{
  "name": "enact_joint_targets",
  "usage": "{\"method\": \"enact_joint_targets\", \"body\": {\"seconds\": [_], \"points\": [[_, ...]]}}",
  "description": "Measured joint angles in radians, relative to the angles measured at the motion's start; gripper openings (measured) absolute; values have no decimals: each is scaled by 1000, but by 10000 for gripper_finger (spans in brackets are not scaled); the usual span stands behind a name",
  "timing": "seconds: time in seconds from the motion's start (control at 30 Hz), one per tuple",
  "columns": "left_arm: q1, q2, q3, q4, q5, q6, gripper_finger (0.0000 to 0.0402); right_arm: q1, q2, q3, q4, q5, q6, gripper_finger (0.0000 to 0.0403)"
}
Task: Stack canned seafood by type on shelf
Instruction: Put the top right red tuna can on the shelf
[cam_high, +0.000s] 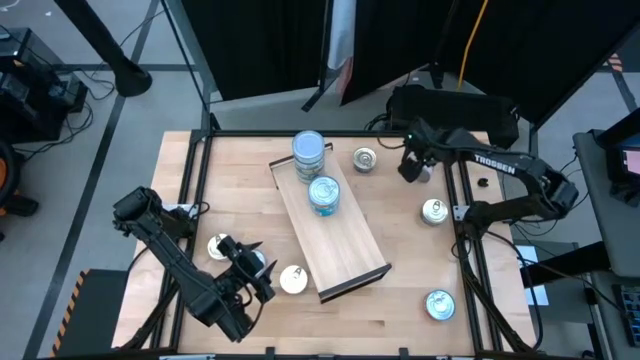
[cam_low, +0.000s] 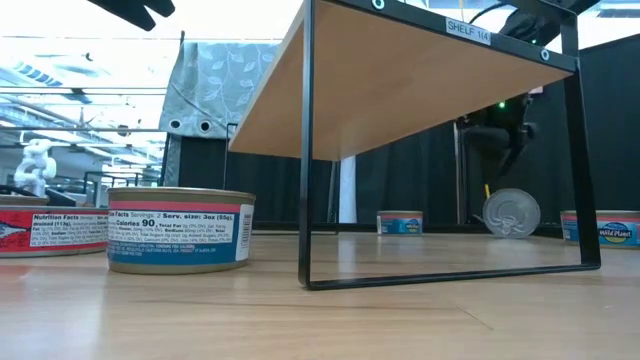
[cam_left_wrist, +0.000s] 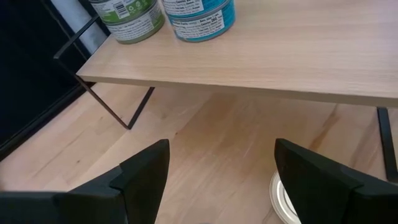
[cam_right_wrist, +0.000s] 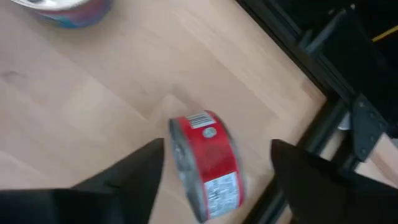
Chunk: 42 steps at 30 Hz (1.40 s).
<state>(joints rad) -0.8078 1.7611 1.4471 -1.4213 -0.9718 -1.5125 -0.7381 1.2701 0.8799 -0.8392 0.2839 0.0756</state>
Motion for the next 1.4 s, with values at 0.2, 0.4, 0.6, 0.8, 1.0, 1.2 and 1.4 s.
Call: {"method": "enact_joint_targets", "body": {"seconds": [0.2, 0.4, 0.6, 0.8, 1.0, 1.2, 1.4], "points": [[0, 0, 0, 1, 0, 0, 289, -67, 0, 0, -17, -40, -59, 341], [0, 0, 0, 1, -1, 3, 289, -106, 6, 0, -62, -102, -91, 340], [-2, 0, 0, 1, -2, 4, 289, -119, 41, 0, -131, -164, -96, 339], [-10, 0, 0, 2, -2, 6, 289, -119, 64, -1, -136, -186, -91, 338], [-22, 0, 0, 9, -2, 1, 289, -119, 112, -1, -145, -185, -75, 315], [-36, 0, 0, 17, -2, 1, 289, -119, 153, -1, -157, -185, -69, 230], [-40, 0, 0, 17, -2, 1, 289, -118, 154, -1, -168, -186, -61, 130]]}}
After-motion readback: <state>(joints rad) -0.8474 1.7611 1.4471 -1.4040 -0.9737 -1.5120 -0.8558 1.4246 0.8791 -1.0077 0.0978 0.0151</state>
